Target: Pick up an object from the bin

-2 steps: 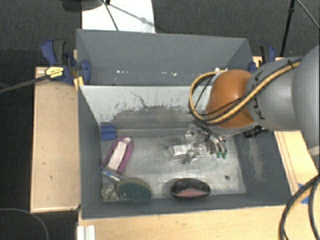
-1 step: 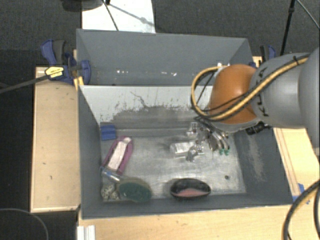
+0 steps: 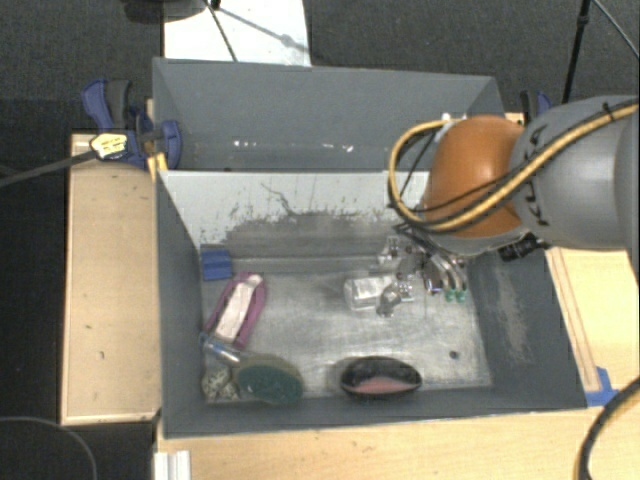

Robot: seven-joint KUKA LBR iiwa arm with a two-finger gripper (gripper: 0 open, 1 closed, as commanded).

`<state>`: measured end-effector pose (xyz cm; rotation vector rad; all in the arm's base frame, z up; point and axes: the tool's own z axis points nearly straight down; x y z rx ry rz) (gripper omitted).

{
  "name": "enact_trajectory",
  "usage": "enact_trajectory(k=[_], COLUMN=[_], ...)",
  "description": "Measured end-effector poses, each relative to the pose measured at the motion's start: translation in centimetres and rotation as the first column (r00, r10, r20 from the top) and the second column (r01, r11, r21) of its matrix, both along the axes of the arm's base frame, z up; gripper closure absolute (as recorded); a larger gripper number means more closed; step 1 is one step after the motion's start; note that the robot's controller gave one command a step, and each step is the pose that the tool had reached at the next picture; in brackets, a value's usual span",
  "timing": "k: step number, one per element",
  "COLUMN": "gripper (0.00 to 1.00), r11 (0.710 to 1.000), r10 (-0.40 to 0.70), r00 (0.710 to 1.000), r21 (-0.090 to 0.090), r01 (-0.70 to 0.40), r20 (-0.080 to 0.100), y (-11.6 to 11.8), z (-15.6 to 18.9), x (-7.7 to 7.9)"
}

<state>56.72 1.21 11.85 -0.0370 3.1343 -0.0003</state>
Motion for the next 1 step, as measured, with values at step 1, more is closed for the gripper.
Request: enact_trajectory(k=[1], gripper=[1.00], r11=[1.000], r10=[0.004], r00=[1.000], r21=[0.000], r01=[-0.004], r20=[0.004], y=[0.01], z=[7.59], x=[0.22])
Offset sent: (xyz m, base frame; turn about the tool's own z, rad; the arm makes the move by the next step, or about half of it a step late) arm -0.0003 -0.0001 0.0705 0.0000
